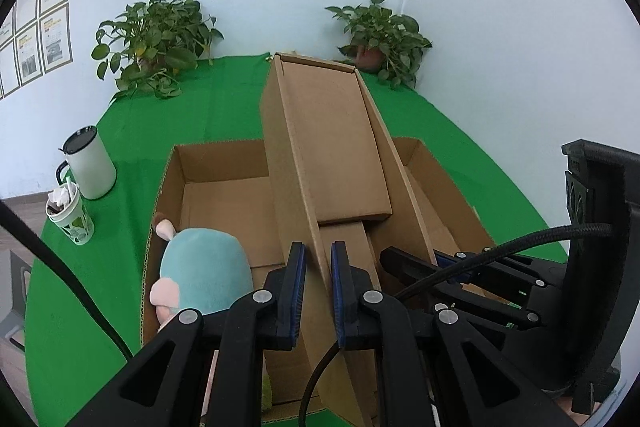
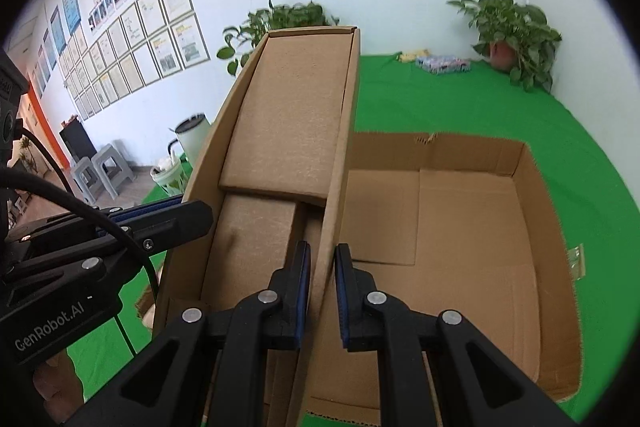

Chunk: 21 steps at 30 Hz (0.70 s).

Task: Organize objects
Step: 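Lift the narrow box with the right tool and carry it over the large box, then lower the narrow box into the large box beside the pig and release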

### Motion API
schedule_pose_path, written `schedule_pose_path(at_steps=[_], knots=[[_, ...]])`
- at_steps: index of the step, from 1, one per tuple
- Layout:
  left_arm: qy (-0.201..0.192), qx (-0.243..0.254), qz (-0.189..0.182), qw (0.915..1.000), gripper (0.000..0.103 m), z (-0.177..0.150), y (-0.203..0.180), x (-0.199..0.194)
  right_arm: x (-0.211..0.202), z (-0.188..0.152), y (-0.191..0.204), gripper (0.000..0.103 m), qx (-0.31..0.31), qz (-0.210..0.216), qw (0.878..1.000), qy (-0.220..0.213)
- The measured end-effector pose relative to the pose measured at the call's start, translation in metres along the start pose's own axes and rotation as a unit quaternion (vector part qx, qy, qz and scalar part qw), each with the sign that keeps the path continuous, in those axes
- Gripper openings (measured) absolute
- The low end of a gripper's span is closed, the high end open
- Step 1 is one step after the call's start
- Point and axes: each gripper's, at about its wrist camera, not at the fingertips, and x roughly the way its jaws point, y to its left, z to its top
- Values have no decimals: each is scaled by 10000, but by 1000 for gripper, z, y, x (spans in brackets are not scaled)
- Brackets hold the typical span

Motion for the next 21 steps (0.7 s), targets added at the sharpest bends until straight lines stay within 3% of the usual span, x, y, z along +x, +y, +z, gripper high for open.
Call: schedule_pose_path(at_steps=[12, 21], knots=[[869, -193, 217, 9958, 9, -37, 51, 101, 67, -25, -9, 11, 211, 186, 9956, 893], [1214, -146, 500, 9912, 9, -55, 62, 134, 90, -36, -12, 10, 307, 122, 9906, 1324]])
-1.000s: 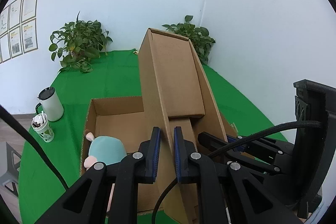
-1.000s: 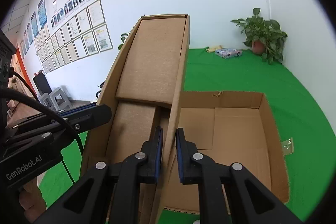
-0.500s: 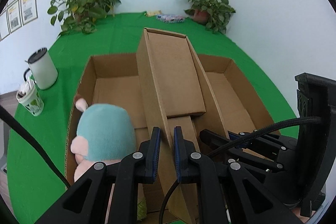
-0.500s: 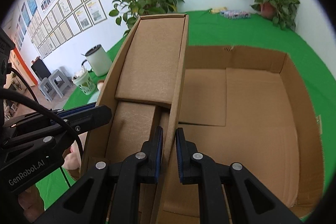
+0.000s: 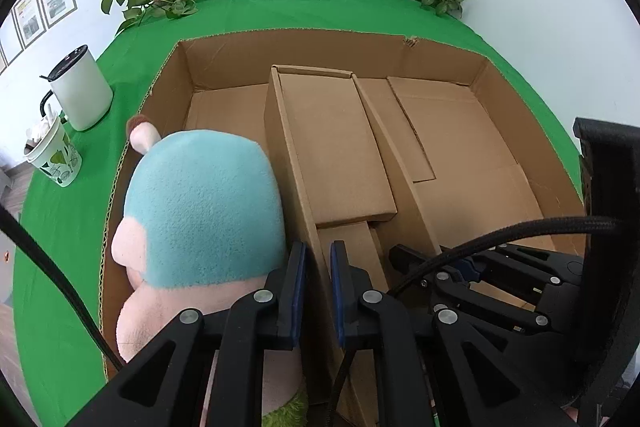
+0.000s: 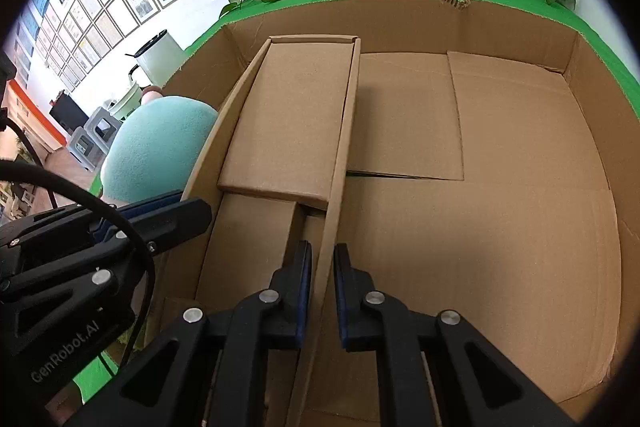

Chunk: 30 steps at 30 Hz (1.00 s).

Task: Organize objects
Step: 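Lower the narrow box into the large box beside the pig and release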

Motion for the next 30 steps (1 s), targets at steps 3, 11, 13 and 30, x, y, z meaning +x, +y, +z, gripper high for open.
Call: schedule_pose_path(at_steps=[3, 11, 13, 30], knots=[[43, 69, -2, 10000, 9, -2, 2, -4, -1, 0, 3, 10, -39, 10, 10000, 16], [-506, -49, 36, 9987, 10, -17, 25, -56, 3, 0, 14, 10, -271, -213, 9994, 12], [-575, -94, 41, 9983, 10, -23, 34, -66, 5, 0, 17, 10, -369, -318, 9988, -5], [-1541, 118, 516, 9866, 54, -66, 8, -130, -64, -25, 2, 47, -302, -389, 9964, -685]])
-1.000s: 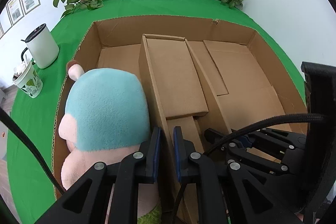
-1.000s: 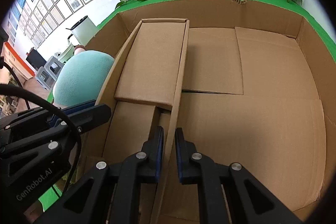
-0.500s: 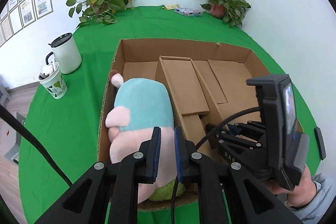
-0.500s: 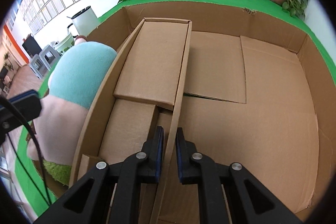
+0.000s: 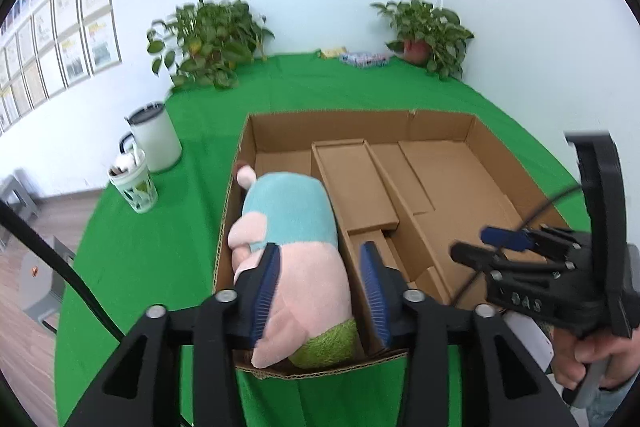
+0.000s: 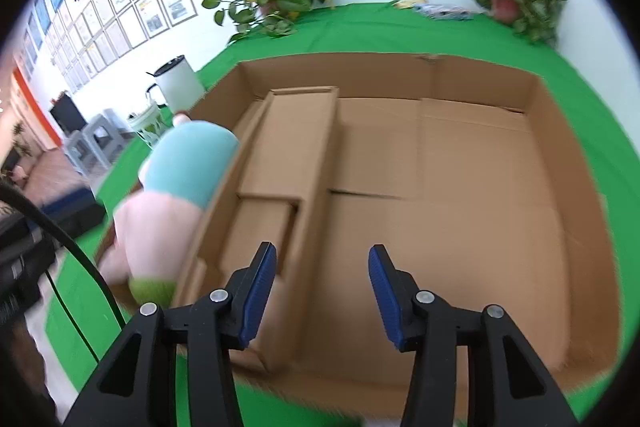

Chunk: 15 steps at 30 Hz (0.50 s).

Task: Organize objects
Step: 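Lower the narrow box into the large box beside the pig and release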

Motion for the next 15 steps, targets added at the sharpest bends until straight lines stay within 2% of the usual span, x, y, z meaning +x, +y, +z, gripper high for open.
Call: schedule_pose_path(at_steps=[1, 3, 4, 6, 8, 11, 15], knots=[[-229, -11, 41, 9997, 63, -3, -5, -10, -7, -7, -1, 47, -78, -97, 9999, -97], [-715, -110, 43, 9974, 99, -11, -14, -27, -22, -24, -4, 47, -205, -346, 9988, -272], [-1004, -152, 40, 9948, 103, -17, -20, -37, -29, -32, -4, 47, -233, -428, 9982, -336], [-1260, -100, 75, 9920, 102, -26, -32, -46, -42, -46, -7, 47, -233, -469, 9975, -469], [-1224, -12, 70, 9925, 102, -30, -46, -46, -57, -58, -13, 47, -146, -492, 9967, -631], [-973, 90, -133, 9951, 102, -30, -67, -36, -74, -72, -21, 47, -36, -485, 9957, -785], [-688, 185, -430, 9965, 102, -30, -94, -26, -87, -83, -30, 47, -30, -698, 9938, -871]])
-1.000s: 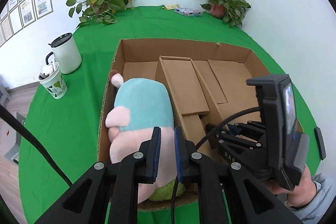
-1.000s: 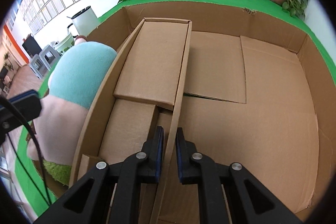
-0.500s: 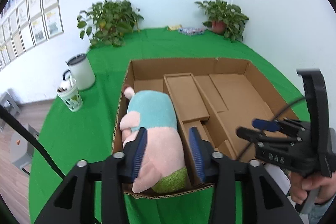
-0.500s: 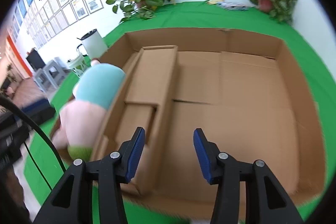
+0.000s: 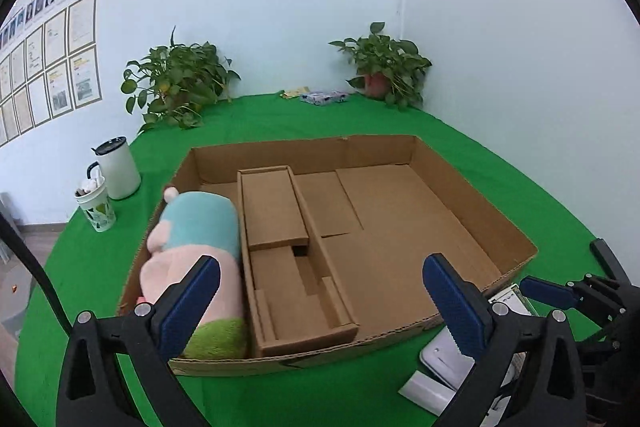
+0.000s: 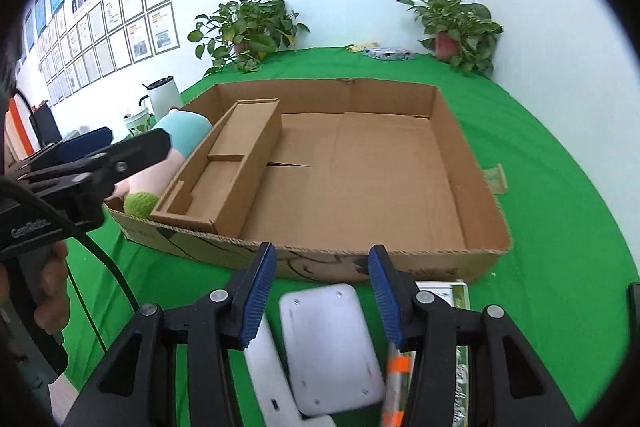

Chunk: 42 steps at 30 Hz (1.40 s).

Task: Organize objects
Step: 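Lower the narrow box into the large box beside the pig and release, then move the right tool back toward the white devices on the table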

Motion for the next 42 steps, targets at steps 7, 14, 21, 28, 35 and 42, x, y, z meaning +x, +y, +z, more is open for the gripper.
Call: schedule_pose_path(at_steps=[7, 14, 21, 28, 35, 42], knots=[[-146, 61, -6, 9999, 102, -10, -28, -8, -6, -16, -16, 51, 15, -189, 9998, -25], [338, 67, -251, 9991, 3, -22, -21, -7, -2, -28, -27, 8, 128, -355, 9993, 71], [174, -588, -109, 9981, 94, -30, -1, -15, -8, -33, -27, 81, 116, -409, 9991, -67], [33, -697, -98, 9975, 99, -30, 7, -32, -16, -39, -27, 81, 56, -91, 9998, -145], [285, -760, -439, 9957, 99, -47, 12, -50, -66, -72, -16, 81, -590, 1097, 9908, -539], [757, -800, -880, 9900, 99, -73, 16, -31, -66, -115, -4, 81, -454, 1716, 9841, -66]])
